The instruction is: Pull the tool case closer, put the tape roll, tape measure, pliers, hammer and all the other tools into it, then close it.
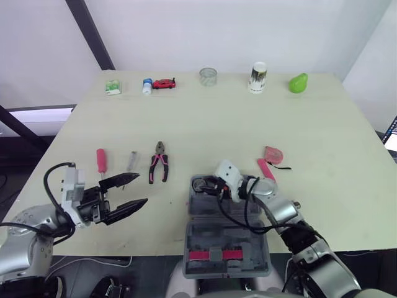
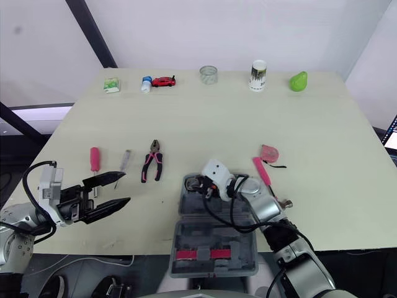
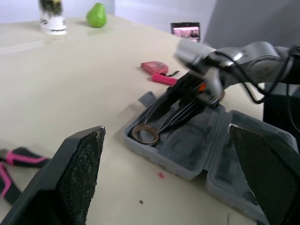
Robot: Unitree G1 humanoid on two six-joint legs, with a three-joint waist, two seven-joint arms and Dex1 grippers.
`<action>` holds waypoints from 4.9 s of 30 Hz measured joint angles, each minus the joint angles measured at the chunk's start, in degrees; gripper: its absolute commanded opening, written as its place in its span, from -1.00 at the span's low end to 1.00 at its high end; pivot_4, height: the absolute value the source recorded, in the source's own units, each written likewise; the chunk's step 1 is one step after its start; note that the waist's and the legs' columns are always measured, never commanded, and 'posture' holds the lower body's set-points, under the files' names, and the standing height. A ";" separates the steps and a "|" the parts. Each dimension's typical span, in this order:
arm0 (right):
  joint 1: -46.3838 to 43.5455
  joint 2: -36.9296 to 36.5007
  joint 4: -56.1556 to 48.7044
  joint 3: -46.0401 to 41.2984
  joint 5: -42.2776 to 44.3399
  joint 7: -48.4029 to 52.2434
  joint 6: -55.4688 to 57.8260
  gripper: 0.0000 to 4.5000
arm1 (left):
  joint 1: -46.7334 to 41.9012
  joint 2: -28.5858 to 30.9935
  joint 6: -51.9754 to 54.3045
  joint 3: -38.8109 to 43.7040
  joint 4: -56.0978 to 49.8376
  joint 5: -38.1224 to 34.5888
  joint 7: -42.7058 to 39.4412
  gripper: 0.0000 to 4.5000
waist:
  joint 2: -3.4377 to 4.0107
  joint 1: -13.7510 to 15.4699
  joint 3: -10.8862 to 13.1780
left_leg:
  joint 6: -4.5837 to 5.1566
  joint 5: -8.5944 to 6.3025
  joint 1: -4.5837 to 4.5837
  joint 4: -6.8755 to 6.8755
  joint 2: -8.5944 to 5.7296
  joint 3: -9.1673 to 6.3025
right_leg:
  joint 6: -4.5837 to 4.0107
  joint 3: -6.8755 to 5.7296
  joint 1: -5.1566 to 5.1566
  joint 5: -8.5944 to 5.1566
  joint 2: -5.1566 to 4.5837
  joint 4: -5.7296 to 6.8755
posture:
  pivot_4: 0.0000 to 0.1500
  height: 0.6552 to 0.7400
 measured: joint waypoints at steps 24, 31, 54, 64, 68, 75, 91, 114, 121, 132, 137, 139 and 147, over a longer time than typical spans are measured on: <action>46.02 -22.35 -9.82 -47.17 22.87 5.85 -10.03 0.98 | 6.72 -2.08 -8.93 10.31 19.42 5.12 7.06 1.00 | -0.16 0.12 0.00 | 0.02 -0.01 0.18 -0.02 -0.01 0.28 | -0.07 0.16 0.13 -0.09 0.04 -0.10 | 1.00 1.00; 48.47 -23.30 -4.75 -51.89 26.31 8.00 -12.90 0.98 | 6.64 1.31 -12.70 12.07 30.92 6.64 4.63 1.00 | -0.21 0.15 -0.03 | 0.02 -0.01 0.21 -0.03 0.00 0.27 | -0.14 0.19 0.12 -0.13 0.01 -0.10 | 1.00 1.00; 34.67 -29.47 -21.25 -38.21 24.04 -4.88 9.85 0.98 | 3.86 -0.53 -8.45 2.48 7.49 6.07 1.14 1.00 | -0.24 0.55 -0.06 | 0.02 -0.01 0.13 -0.01 0.00 0.13 | 0.02 0.23 0.10 -0.01 0.02 -0.05 | 1.00 1.00; 16.38 -20.45 -9.73 -22.81 12.44 -16.47 13.15 0.98 | -1.76 0.54 3.20 -4.88 -9.94 1.39 3.50 1.00 | -0.16 0.18 -0.03 | 0.02 -0.01 0.10 -0.01 -0.02 0.10 | 0.03 0.28 0.08 -0.01 0.12 -0.02 | 1.00 1.00; 12.98 -18.22 -4.26 -20.51 9.89 -17.85 12.00 0.98 | -3.68 1.64 5.11 -5.94 -10.73 0.98 3.29 1.00 | -0.13 0.22 0.00 | 0.02 -0.01 0.06 0.01 -0.05 0.12 | 0.04 0.28 0.07 -0.01 0.08 -0.03 | 1.00 1.00; 8.09 -14.82 1.96 -19.56 7.13 -19.92 8.50 0.98 | -3.31 1.77 5.32 -7.93 -12.93 1.01 2.40 1.00 | -0.14 -0.06 -0.01 | 0.02 0.00 0.10 0.00 -0.02 0.11 | 0.04 0.29 0.07 0.00 0.14 0.00 | 1.00 1.00; 4.84 -13.24 7.65 -17.73 5.03 -18.63 9.47 -0.97 | -4.00 1.58 5.18 -8.07 -12.92 0.90 2.20 1.00 | -0.21 -0.06 -0.06 | 0.02 0.00 0.16 0.01 -0.02 0.11 | 0.04 0.31 0.10 0.00 0.14 0.01 | 1.00 1.00; 13.72 -16.95 -4.58 -19.81 4.01 -21.15 14.35 -0.28 | -6.01 1.08 3.50 -9.07 -9.57 1.12 -0.08 1.00 | -0.27 1.37 -0.11 | 0.02 0.00 0.09 0.02 -0.06 0.27 | 0.04 0.20 0.11 -0.01 0.10 -0.02 | 1.00 1.00; 11.20 -15.31 -2.33 -19.74 4.11 -21.87 14.91 -0.28 | -6.58 1.08 3.20 -9.13 -9.32 1.16 -0.36 1.00 | -0.27 0.30 -0.11 | 0.02 0.00 0.10 0.02 -0.04 0.25 | 0.03 0.24 0.10 -0.01 0.13 -0.01 | 1.00 1.00; 8.98 -13.23 0.80 -20.96 6.18 -20.60 15.66 -0.28 | -7.27 1.09 2.85 -9.14 -8.16 1.20 -0.47 1.00 | -0.29 -0.17 -0.12 | 0.02 0.00 0.18 0.02 -0.01 0.12 | 0.03 0.35 0.10 0.00 0.18 0.02 | 1.00 1.00; 7.70 -13.11 2.24 -20.98 6.34 -19.37 15.32 -0.38 | -8.03 1.08 2.85 -9.16 -8.15 1.19 -0.57 1.00 | -0.29 -0.22 -0.12 | 0.02 0.00 0.19 0.02 -0.01 0.12 | 0.04 0.38 0.10 0.00 0.19 0.02 | 1.00 1.00; 7.34 -13.14 3.06 -20.95 6.30 -18.80 14.65 -0.66 | -8.03 1.08 2.85 -9.17 -8.15 1.19 -0.64 1.00 | -0.29 -0.21 -0.12 | 0.02 0.00 0.19 0.02 -0.01 0.13 | 0.04 0.39 0.10 0.00 0.19 0.01 | 1.00 1.00; 6.84 -14.55 4.11 -20.32 6.29 -16.34 13.38 -0.97 | -9.72 1.08 2.90 -10.58 -7.56 1.20 -1.60 1.00 | -0.29 0.03 -0.12 | 0.02 0.00 0.16 0.02 -0.02 0.14 | 0.04 0.36 0.10 0.00 0.18 0.00 | 1.00 1.00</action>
